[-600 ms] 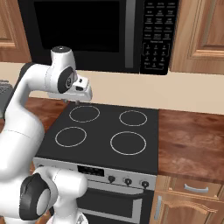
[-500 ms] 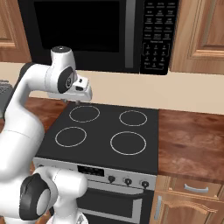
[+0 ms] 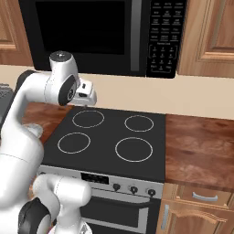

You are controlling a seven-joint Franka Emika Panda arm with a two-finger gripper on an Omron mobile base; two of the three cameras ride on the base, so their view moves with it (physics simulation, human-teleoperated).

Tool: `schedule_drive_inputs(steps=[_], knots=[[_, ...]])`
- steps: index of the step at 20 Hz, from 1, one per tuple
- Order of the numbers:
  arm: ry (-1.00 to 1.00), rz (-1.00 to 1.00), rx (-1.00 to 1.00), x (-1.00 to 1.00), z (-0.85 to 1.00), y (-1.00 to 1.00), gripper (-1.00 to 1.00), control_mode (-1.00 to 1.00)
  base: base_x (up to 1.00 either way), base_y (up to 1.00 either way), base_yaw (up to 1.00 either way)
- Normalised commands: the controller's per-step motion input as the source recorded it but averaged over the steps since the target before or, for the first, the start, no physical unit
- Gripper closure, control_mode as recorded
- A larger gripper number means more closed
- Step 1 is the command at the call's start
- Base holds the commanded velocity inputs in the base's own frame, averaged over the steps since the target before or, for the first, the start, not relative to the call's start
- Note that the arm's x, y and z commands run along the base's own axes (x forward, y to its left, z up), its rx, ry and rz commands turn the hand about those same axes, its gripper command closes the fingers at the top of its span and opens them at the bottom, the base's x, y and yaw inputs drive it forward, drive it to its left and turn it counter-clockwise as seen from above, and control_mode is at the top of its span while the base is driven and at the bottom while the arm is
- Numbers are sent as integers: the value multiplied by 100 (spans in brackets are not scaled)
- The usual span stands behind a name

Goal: Pick the squash from the counter and place it in the microwave. Then turn on the microwave.

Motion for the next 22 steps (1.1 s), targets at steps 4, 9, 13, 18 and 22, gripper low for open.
schedule_drive_inputs(steps=[4, 9, 13, 18, 22], knots=[[-46, 0, 10, -30, 10, -28, -100, -100, 0, 0, 0], [-31, 0, 1, -12, 20, -17, -100, -100, 0, 0, 0], [-19, 0, -1, -9, 25, -15, -100, -100, 0, 0, 0], [-4, 0, -7, -8, 30, -16, -100, -100, 0, 0, 0], [4, 0, -9, -7, 38, -15, -100, -100, 0, 0, 0]])
